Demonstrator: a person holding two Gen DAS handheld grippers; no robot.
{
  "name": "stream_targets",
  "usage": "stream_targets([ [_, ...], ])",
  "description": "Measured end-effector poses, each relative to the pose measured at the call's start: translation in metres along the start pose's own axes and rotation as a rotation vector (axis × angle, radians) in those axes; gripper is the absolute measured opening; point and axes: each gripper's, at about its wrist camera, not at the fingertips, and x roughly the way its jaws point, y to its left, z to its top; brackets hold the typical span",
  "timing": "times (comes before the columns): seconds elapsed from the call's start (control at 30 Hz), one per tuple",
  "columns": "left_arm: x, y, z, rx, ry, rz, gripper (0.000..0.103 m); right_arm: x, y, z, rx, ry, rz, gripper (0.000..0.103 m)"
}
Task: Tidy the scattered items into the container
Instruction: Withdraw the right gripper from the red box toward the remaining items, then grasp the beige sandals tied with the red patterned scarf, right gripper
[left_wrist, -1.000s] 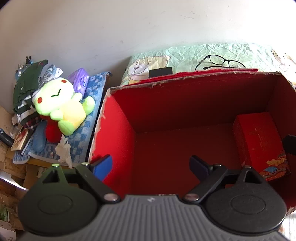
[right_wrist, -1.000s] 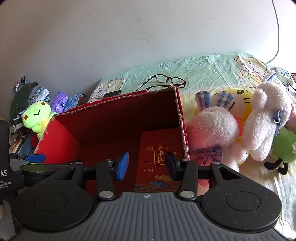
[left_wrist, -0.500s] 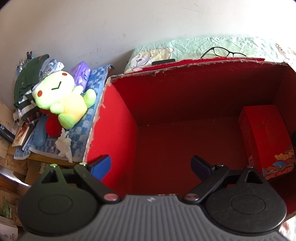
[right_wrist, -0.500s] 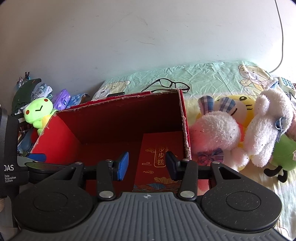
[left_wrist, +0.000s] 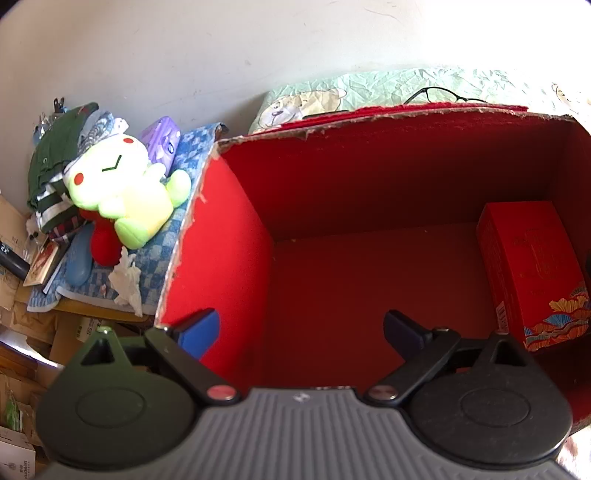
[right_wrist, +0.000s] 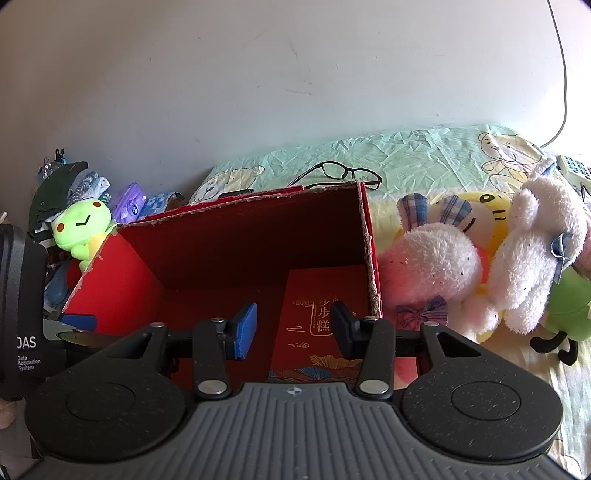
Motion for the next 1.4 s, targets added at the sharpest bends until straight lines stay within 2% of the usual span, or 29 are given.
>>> stream_targets([
  [0.53, 0.0, -0.005, -0.005, 0.006, 0.009, -0.002, 0.099, -0.001, 0.003, -0.002, -0.017, -0.009, -0.002, 0.046],
  [0.73, -0.014, -0.001, -0.004, -0.009, -0.021, 0.012, 0.099, -0.022, -0.013, -0.004, 0.093, -0.021, 0.104, 0.048],
  [0.9, -0.04, 0.011, -0.006, -0.051, -0.074, 0.013, 0.099, -0.057, -0.02, -0.015, 0.045, -0.094, 0.155, 0.048],
  [1.07, -0.071, 0.027, -0.02, -0.117, -0.131, 0.01, 0.099, -0.072, -0.043, -0.032, 0.062, -0.065, 0.207, 0.048],
  [1.13, -0.085, 0.034, -0.03, -0.156, -0.152, -0.025, 0.1, -0.074, -0.053, -0.038, 0.071, -0.033, 0.217, 0.048],
  [1.27, -0.107, 0.037, -0.053, -0.2, -0.168, -0.147, 0.1, -0.066, -0.064, -0.053, 0.087, 0.079, 0.248, 0.049],
  [1.4, -0.122, 0.021, -0.085, -0.185, -0.156, -0.286, 0.1, -0.052, -0.072, -0.069, 0.134, 0.216, 0.318, 0.049],
])
